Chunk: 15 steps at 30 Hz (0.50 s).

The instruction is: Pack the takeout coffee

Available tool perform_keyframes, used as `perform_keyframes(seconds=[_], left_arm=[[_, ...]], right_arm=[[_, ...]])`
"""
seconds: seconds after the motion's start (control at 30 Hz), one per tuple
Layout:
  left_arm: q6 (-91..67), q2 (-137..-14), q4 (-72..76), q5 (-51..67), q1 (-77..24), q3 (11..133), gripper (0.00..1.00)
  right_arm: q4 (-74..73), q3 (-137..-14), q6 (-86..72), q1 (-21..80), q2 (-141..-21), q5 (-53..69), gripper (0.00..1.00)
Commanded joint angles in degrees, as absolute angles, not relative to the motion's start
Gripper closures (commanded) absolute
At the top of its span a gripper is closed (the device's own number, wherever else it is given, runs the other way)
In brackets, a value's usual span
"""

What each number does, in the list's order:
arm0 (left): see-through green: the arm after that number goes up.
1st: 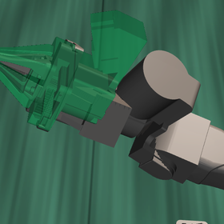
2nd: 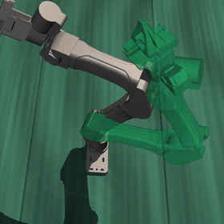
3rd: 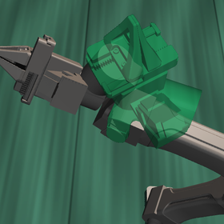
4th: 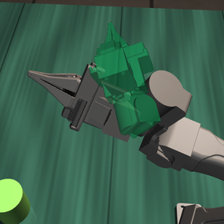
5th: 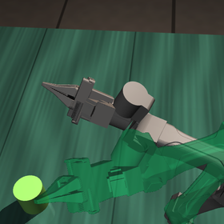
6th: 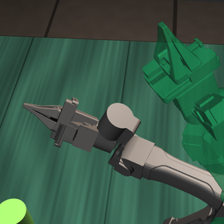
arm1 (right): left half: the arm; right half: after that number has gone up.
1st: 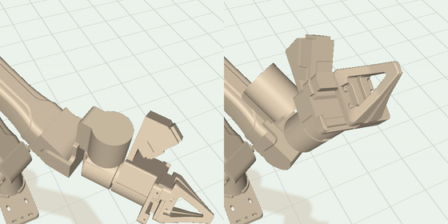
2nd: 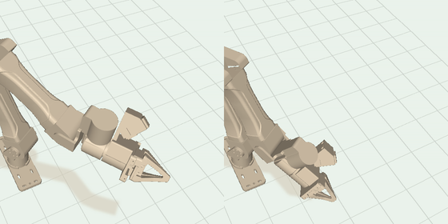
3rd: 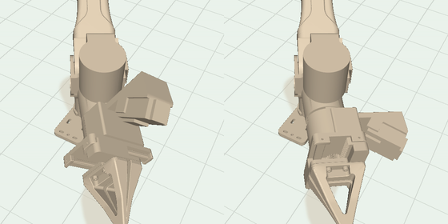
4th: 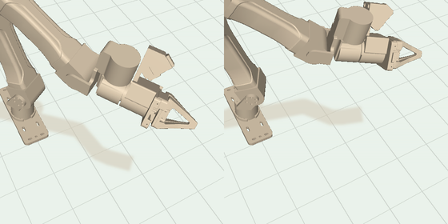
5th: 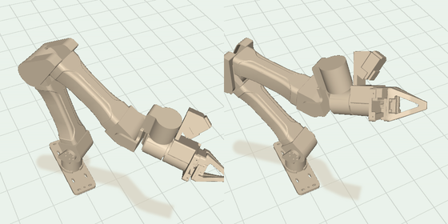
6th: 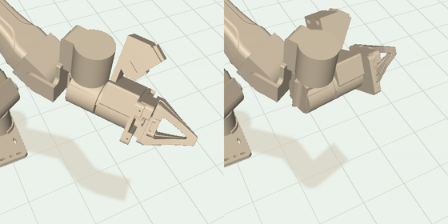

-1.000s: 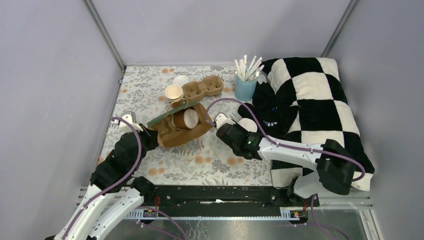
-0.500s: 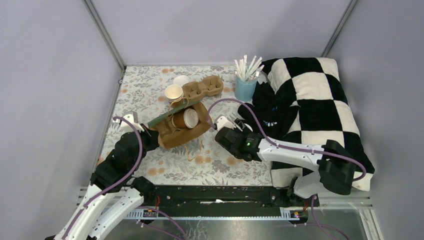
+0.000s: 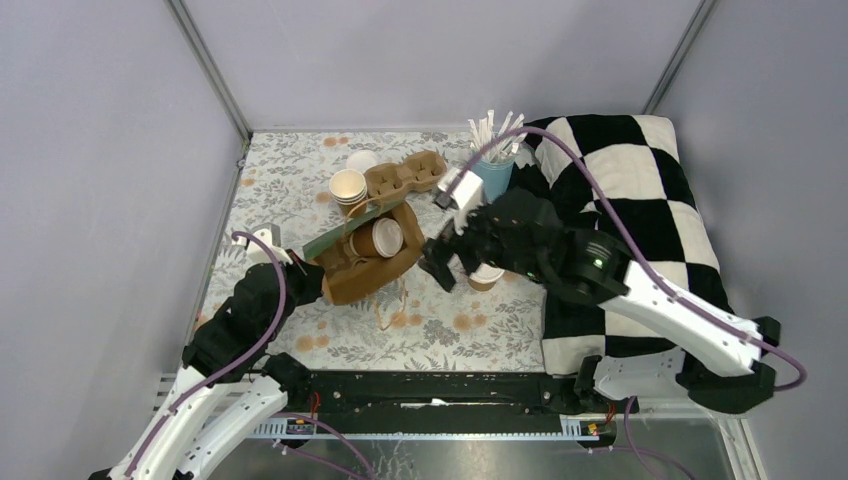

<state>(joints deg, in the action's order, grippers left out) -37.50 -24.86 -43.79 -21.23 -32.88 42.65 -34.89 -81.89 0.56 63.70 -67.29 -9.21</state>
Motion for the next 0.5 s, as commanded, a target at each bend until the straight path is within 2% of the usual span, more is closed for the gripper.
perform_keyframes(seconds=[0.0, 0.1, 0.2, 0.33, 0.47], left_arm=[[-41.41, -26.38, -44.11, -18.04, -32.78, 43.55, 1.00], [-42.39, -26.01, -43.60, -17.61, -32.78, 43.11, 1.00], [-42.91, -25.46, -42.49, -16.36, -32.76, 42.90, 1.00], [-42.93, -25.73, -42.24, -15.16, -32.78, 43.12, 1.00], [-42.28, -26.32, -42.18, -14.20, -32.78, 44.03, 1.00]], right_arm=[[-28.74, -86.99, -3.39, 64.07, -78.12, -2.41, 0.00], [-20.90, -87.52, -10.04, 64.07, -82.31, -6.24, 0.03], [-14.88, -85.75, -12.09, 64.07, -86.05, -3.56, 0.16], [-10.41, -81.22, -13.53, 64.07, -88.25, -5.81, 0.31], [-6.91, -75.75, -14.27, 64.03, -88.94, -13.19, 0.38]])
